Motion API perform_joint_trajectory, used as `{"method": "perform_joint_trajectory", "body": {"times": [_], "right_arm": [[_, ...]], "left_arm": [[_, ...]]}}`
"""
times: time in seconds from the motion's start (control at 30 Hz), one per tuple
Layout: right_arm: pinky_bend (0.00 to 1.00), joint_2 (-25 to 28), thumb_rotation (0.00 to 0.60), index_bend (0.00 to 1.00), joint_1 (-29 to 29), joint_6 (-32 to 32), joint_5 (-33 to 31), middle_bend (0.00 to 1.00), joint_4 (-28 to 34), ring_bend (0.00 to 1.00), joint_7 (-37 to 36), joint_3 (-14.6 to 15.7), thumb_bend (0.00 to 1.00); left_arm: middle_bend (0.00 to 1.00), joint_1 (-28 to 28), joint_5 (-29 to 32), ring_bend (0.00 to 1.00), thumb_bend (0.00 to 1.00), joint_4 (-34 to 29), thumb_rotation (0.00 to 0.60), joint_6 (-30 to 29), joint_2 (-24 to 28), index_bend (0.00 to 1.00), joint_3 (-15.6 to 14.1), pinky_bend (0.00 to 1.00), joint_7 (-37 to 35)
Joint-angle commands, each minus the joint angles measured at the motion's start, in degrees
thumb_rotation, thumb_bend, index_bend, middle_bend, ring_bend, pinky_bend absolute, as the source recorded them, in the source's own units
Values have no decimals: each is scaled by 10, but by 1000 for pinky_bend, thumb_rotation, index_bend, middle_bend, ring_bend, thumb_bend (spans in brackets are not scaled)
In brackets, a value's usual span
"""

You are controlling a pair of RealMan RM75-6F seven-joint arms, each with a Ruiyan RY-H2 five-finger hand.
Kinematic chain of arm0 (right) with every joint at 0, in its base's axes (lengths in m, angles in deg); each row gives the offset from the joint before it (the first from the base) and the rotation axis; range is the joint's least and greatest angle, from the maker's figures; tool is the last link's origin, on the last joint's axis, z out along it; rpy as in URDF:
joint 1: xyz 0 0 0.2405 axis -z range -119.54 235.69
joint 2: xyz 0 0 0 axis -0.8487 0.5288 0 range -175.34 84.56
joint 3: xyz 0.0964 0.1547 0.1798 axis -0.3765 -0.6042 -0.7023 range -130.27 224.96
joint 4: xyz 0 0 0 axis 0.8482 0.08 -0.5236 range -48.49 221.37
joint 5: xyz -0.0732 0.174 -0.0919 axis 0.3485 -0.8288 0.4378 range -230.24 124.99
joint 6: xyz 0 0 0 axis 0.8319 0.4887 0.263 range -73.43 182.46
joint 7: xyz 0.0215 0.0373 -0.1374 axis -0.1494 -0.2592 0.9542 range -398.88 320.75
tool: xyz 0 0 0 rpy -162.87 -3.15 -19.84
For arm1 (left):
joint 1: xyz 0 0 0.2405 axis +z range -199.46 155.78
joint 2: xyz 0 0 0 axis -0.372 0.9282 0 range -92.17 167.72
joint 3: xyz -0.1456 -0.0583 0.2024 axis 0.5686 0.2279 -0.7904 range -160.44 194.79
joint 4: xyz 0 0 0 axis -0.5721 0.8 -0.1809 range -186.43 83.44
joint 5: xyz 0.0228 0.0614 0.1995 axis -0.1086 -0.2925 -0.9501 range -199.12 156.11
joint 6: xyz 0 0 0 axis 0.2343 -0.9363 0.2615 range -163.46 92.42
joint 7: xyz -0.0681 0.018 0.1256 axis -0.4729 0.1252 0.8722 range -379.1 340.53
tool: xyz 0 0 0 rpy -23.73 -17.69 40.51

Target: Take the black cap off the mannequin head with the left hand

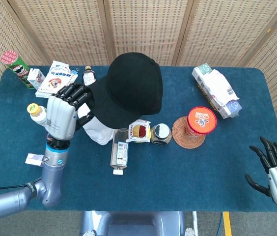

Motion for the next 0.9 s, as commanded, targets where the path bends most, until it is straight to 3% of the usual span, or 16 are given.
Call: {"method": "perform_joint_trajectory", "body": {"times": [0.03,0.23,0.27,0.33,0.4,0.5,0.67,0.9], "right_arm": [[0,0,600,157,-2,5,-1,0,-2,0,-3,1,249],[0,1,600,157,-6,18,-5,0,-7,0,-9,4,249],[0,2,600,157,-6,18,-6,0,-8,0,-11,4,249],[0,3,600,157,-5,15,-7,0,-8,0,-15,3,249],[0,3,600,157,-4,12,-6,0,-8,0,-13,3,249],[0,3,600,157,-5,13,-4,0,-7,0,-10,5,250],[0,1,600,157,-5,12,-3,0,-6,0,-5,4,249],[0,0,600,157,-5,12,-3,0,-6,0,-2,5,249]], "left_arm": [[555,-26,20,443,282,18,600,17,-34,700,7,627,23],[550,-46,44,438,276,50,600,37,-80,698,-11,615,43],[511,-47,48,409,263,51,600,47,-80,661,-18,585,41],[355,-43,75,293,222,37,600,75,-76,496,-29,493,41],[121,-36,119,138,165,-8,600,113,-60,214,-38,386,58],[1,-32,137,46,102,-49,600,126,-37,15,-42,319,84],[0,-21,136,26,74,-96,600,123,-11,0,-42,300,72],[0,1,135,23,73,-159,600,100,43,0,-20,292,49]]}}
